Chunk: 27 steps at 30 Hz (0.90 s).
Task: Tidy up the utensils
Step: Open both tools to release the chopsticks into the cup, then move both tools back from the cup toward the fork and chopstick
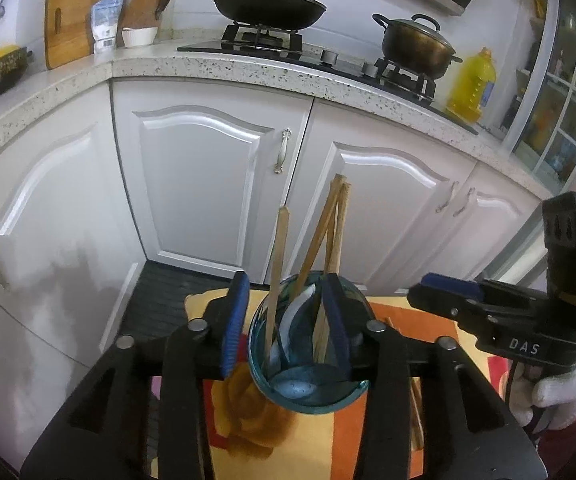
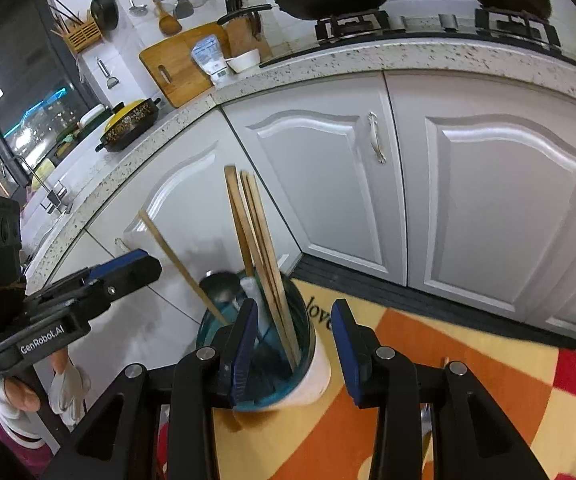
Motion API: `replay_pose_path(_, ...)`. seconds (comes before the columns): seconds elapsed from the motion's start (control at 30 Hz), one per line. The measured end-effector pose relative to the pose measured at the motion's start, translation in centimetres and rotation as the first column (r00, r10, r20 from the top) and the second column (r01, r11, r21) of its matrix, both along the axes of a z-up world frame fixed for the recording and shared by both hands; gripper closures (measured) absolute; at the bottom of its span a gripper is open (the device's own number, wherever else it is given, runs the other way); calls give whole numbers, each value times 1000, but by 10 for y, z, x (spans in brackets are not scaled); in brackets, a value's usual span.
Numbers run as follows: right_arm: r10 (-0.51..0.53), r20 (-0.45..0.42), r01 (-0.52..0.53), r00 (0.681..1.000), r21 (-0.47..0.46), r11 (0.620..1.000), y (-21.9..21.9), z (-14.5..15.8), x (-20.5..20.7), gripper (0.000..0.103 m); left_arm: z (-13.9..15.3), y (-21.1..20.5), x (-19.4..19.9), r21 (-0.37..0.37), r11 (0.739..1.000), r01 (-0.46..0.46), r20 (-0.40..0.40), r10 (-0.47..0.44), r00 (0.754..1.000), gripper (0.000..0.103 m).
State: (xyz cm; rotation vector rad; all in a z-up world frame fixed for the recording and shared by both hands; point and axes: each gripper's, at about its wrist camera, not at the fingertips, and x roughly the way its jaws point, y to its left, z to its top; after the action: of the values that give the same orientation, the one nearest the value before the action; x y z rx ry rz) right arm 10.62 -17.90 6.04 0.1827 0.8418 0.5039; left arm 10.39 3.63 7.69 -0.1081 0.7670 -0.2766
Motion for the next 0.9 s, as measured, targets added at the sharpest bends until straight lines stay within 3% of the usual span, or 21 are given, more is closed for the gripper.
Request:
replay_pose_path(0.23, -24, -3, 24, 1000, 6, 1000, -11, -5, -26, 66, -3, -6, -21, 29, 999, -18, 1, 18, 1000, 55)
replay_pose_path(0.57, -105, 36, 106, 994, -18, 994, -40, -1, -67, 64, -17, -36, -54, 73, 997, 3, 2, -3, 1000, 55)
replay_pose_path(0.9, -180, 17, 180, 984, -32, 983, -74, -13, -105, 62, -29, -76, -77, 96, 994, 44, -13, -43, 999, 55)
